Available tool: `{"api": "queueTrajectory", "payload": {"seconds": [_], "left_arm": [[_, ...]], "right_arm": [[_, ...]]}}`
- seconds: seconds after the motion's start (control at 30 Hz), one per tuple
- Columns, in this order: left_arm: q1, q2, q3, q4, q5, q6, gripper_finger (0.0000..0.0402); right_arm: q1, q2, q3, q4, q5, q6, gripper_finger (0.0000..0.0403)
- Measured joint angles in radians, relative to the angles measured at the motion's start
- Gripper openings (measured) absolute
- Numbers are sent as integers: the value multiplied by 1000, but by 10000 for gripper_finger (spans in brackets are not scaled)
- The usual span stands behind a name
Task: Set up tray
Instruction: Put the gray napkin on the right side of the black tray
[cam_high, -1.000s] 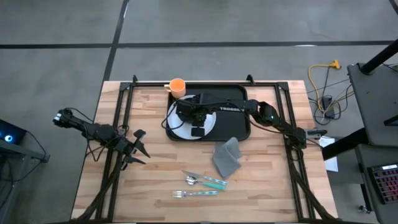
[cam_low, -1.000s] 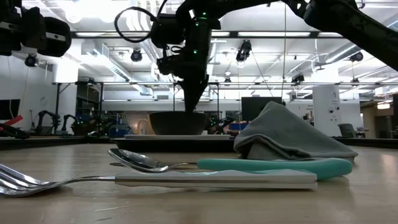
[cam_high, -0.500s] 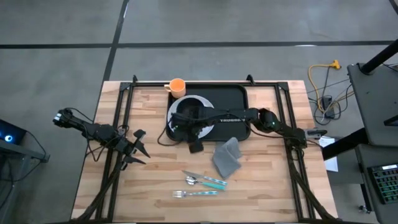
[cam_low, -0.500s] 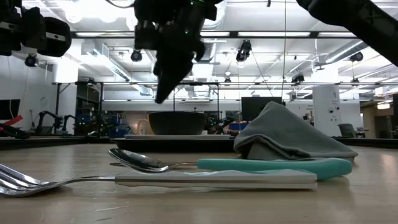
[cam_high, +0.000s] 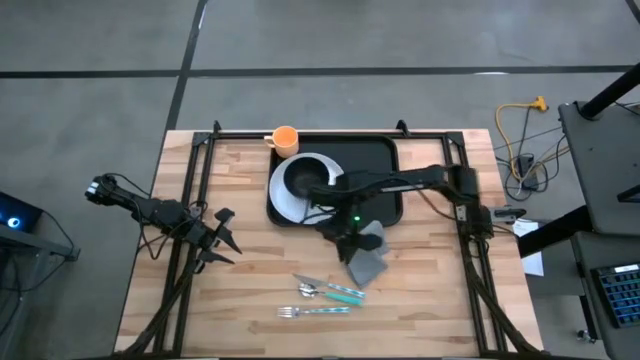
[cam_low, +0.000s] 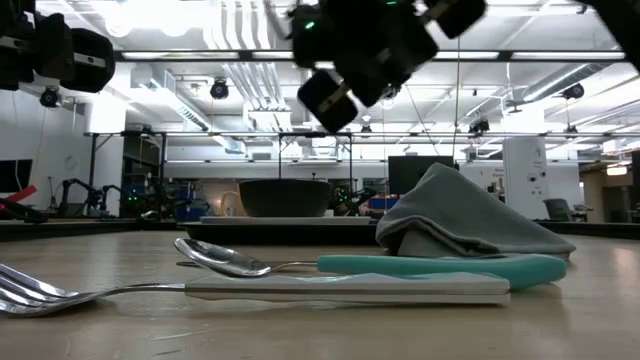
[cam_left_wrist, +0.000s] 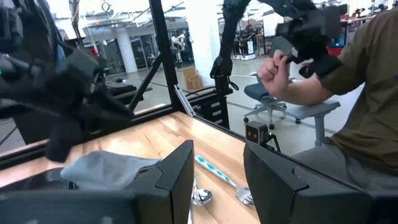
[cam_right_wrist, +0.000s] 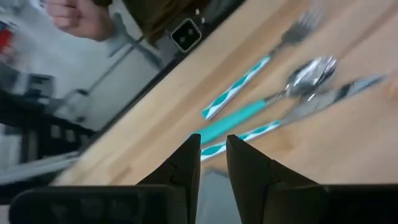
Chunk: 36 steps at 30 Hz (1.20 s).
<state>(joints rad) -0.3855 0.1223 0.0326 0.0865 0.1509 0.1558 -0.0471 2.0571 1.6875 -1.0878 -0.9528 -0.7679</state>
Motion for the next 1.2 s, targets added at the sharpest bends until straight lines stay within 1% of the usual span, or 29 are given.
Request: {"api": "queueTrajectory", "payload": {"seconds": [0.07,0.17,0.2,0.27,0.33,0.37,0.43,0.5,0.53,0.57,0.6,0.63,0.67,0.7,0.77,0.8,0.83,0.87,0.9,0.97,1.2], "left_arm": [[0,4,0,1,0,0,122],[0,4,0,0,0,0,122],[0,4,0,0,0,0,122],[0,4,0,-1,0,0,122],[0,5,0,1,0,0,122],[0,7,0,-1,0,0,122],[0,10,0,0,0,0,122],[0,14,0,0,0,0,122],[0,14,0,-1,0,0,122],[0,15,0,0,0,0,122],[0,15,0,0,0,0,122],[0,16,0,-1,0,0,122],[0,17,0,-1,0,0,122],[0,18,0,0,0,0,122],[0,19,0,0,0,0,122],[0,21,0,0,0,0,122],[0,22,0,-1,0,0,122],[0,22,0,-1,0,0,122],[0,22,0,0,0,0,122],[0,22,0,-1,0,0,122],[0,22,0,0,0,0,122]], "right_arm": [[4,-92,-124,135,4,21,68],[7,-242,-300,332,73,172,68],[7,-298,-363,403,114,231,68],[6,-417,-493,587,258,360,68],[6,-527,-617,753,480,474,68],[6,-576,-679,845,622,524,68],[15,-666,-791,1026,955,649,68],[29,-739,-889,1166,1298,740,68],[37,-771,-932,1200,1426,777,68],[45,-802,-969,1204,1508,805,68],[49,-833,-1004,1204,1529,811,68],[50,-865,-1037,1213,1497,807,68],[50,-900,-1067,1229,1413,798,68],[49,-937,-1100,1256,1286,782,68],[35,-1008,-1170,1325,993,747,68],[29,-1043,-1207,1357,868,737,68],[28,-1075,-1242,1386,784,734,68],[28,-1111,-1275,1410,752,735,68],[28,-1150,-1304,1431,757,740,68],[27,-1216,-1358,1471,800,761,68],[27,-1404,-1475,1473,803,770,68]]}}
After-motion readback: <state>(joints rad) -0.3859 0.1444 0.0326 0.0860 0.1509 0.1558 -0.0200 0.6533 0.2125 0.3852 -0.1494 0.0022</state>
